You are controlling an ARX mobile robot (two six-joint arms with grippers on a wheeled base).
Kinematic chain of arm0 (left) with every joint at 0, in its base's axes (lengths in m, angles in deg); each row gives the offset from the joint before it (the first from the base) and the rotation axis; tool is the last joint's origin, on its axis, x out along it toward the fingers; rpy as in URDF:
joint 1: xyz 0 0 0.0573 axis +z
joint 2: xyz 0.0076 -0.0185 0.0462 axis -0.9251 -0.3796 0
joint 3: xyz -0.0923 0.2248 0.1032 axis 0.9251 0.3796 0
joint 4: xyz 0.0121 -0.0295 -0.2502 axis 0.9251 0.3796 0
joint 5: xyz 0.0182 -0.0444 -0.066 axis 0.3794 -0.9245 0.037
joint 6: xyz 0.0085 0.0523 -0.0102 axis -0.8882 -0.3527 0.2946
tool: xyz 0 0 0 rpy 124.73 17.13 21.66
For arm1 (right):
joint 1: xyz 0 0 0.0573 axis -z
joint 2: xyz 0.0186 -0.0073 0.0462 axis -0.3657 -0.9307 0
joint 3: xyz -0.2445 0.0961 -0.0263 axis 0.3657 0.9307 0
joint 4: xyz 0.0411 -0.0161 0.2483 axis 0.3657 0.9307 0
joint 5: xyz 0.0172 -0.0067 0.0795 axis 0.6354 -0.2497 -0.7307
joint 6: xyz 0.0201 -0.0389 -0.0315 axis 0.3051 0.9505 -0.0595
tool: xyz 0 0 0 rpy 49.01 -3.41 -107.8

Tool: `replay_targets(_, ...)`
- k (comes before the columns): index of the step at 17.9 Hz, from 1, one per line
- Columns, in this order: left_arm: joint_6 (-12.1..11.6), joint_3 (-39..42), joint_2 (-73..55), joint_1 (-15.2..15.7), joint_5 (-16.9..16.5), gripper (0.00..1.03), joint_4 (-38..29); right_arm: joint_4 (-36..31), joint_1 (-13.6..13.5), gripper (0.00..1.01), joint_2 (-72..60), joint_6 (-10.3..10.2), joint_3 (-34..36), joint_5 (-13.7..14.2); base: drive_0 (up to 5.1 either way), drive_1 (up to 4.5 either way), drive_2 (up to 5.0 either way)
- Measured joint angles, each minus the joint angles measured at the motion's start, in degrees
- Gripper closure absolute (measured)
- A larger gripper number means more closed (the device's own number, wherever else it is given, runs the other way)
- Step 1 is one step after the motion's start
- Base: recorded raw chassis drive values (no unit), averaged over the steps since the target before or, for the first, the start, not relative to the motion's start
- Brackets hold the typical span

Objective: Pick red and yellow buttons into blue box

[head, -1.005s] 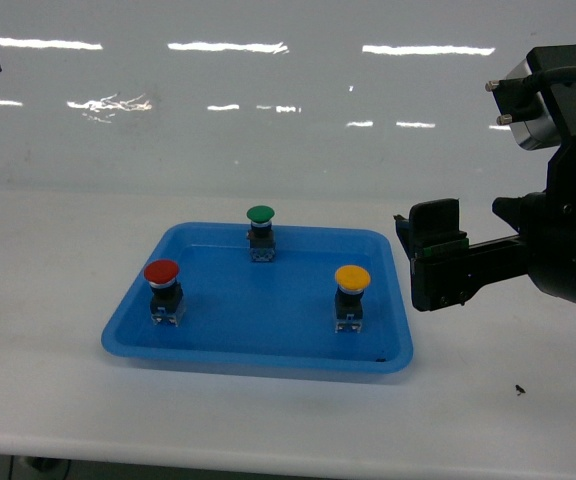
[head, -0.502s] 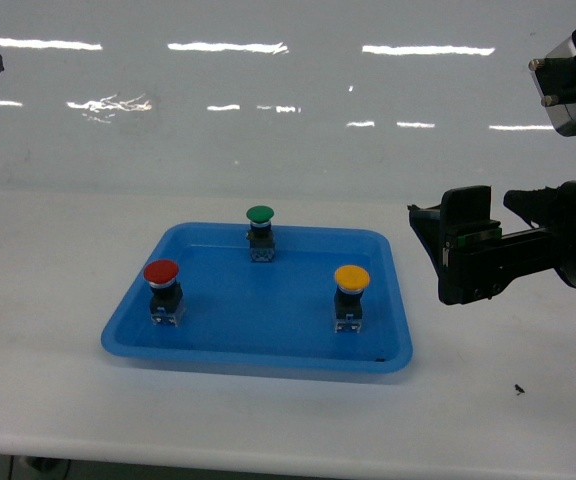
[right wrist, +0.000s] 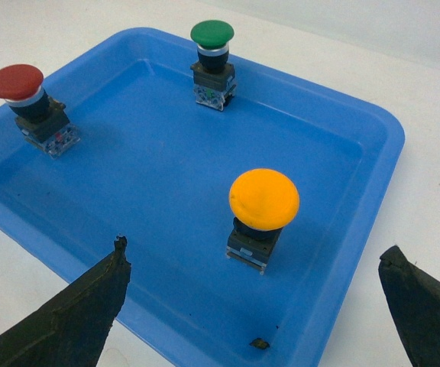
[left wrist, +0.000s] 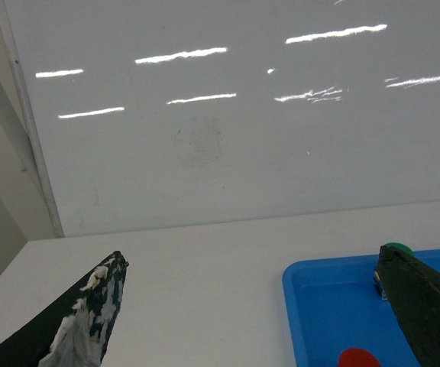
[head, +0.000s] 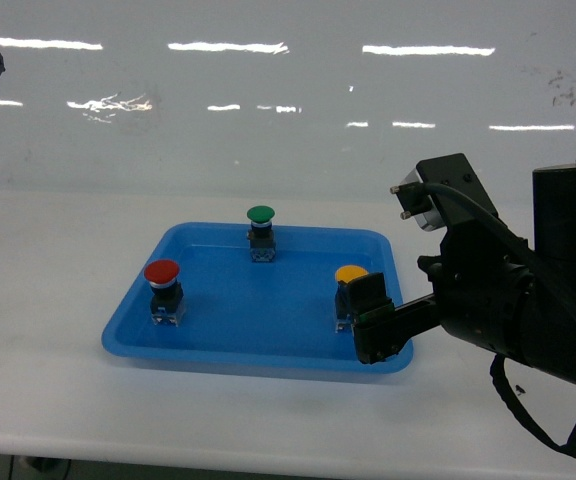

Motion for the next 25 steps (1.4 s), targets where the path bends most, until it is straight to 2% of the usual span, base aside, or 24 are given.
replay_targets(2, 0.0, 0.0, 0.0, 0.0, 0.0, 0.05, 0.0, 1.9, 0.0, 0.03, -3.4, 0.2, -3.0, 0.2, 0.0, 0.00, 0.0)
replay_targets(12, 0.0, 0.0, 0.0, 0.0, 0.0, 0.05, 0.1, 3.1, -0.2, 0.03, -6.8, 0.6, -6.5, 0.5, 0.0, 0.00, 0.0)
replay_targets(17, 0.0, 0.0, 0.0, 0.0, 0.0, 0.05, 0.0, 4.7, -2.4, 0.03, -10.5, 1.5, -11.0, 0.6, 0.0, 0.00, 0.0)
replay_targets(25, 0.0, 0.0, 0.0, 0.0, 0.0, 0.05, 0.1, 6.7, -2.6, 0.03, -13.8, 2.7, -14.9, 2.8, 0.0, 0.00, 0.0)
